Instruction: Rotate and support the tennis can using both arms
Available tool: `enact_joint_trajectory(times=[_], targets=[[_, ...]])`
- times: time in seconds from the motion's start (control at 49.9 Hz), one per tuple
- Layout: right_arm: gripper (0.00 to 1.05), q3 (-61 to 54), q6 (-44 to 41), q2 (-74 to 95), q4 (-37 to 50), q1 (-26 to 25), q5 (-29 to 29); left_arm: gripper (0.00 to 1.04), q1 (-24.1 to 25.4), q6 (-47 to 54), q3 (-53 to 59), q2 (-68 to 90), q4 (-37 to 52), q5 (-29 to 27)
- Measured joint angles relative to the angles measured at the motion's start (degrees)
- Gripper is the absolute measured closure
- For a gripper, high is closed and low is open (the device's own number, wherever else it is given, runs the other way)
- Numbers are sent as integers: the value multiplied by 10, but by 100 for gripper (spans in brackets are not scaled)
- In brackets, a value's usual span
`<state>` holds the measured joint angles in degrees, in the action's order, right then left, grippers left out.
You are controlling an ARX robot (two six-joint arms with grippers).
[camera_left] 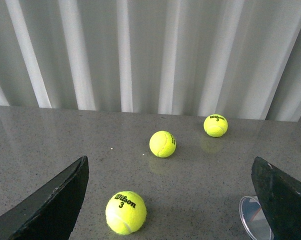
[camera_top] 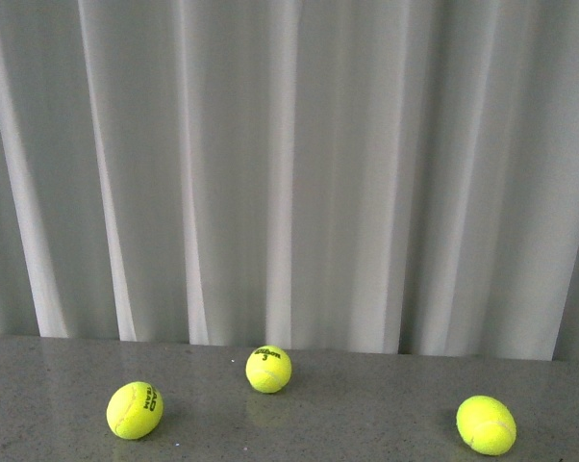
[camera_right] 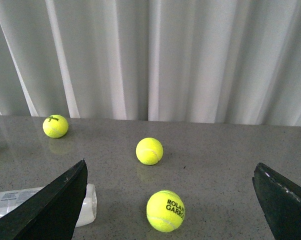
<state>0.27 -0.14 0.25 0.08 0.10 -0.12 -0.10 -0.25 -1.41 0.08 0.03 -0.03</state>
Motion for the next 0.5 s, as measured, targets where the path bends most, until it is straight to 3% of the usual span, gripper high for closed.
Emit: enact_joint_trajectory(times=[0.501], targets=[[7, 0, 0, 0, 0, 0, 0, 7, 0, 0, 0, 0, 0, 0]])
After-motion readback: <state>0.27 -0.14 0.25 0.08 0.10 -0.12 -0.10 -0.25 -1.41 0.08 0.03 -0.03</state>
